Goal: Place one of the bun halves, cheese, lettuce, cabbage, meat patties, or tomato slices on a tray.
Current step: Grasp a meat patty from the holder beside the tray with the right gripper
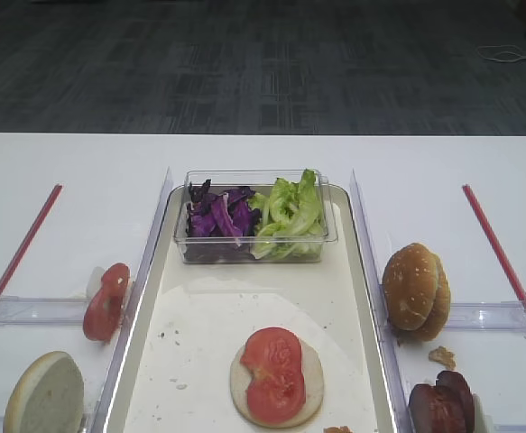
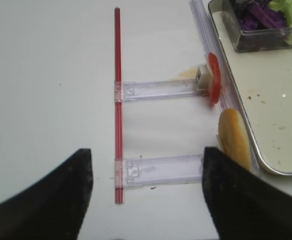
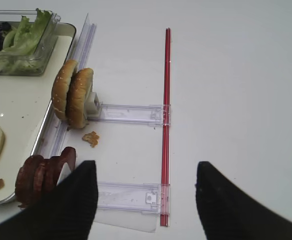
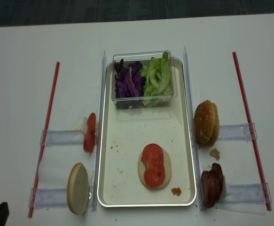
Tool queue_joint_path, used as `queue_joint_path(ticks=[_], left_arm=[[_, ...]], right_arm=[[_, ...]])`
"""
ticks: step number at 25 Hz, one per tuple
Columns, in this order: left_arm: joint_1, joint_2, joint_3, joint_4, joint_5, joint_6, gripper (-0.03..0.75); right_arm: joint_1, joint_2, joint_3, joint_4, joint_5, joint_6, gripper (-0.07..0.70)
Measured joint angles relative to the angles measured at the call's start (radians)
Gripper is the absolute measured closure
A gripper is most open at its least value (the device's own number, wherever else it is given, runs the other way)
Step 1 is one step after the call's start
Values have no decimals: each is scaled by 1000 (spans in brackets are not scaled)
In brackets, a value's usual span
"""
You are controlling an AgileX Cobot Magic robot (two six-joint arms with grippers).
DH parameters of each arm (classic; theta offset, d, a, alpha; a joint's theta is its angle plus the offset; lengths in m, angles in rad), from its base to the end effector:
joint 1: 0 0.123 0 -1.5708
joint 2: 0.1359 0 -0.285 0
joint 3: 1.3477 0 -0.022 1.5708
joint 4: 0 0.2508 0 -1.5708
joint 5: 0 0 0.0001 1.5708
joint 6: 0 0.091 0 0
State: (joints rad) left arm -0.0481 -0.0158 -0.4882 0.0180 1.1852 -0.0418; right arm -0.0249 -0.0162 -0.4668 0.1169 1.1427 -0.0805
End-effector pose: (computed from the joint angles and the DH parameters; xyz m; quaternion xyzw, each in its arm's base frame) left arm -0.0115 0.0021 0.2642 0.0019 0.8830 -0.0121 0.4691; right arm -0.0073 0.0098 0.2620 -0.0285 0.8760 0.0330 0.4803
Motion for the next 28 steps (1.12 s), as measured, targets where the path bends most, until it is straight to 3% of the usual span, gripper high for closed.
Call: queue_joint_path(ticks=[28], left_arm=[[0,0,0,0,0,0,276]], right_arm=[[0,14,0,0,0,0,155]])
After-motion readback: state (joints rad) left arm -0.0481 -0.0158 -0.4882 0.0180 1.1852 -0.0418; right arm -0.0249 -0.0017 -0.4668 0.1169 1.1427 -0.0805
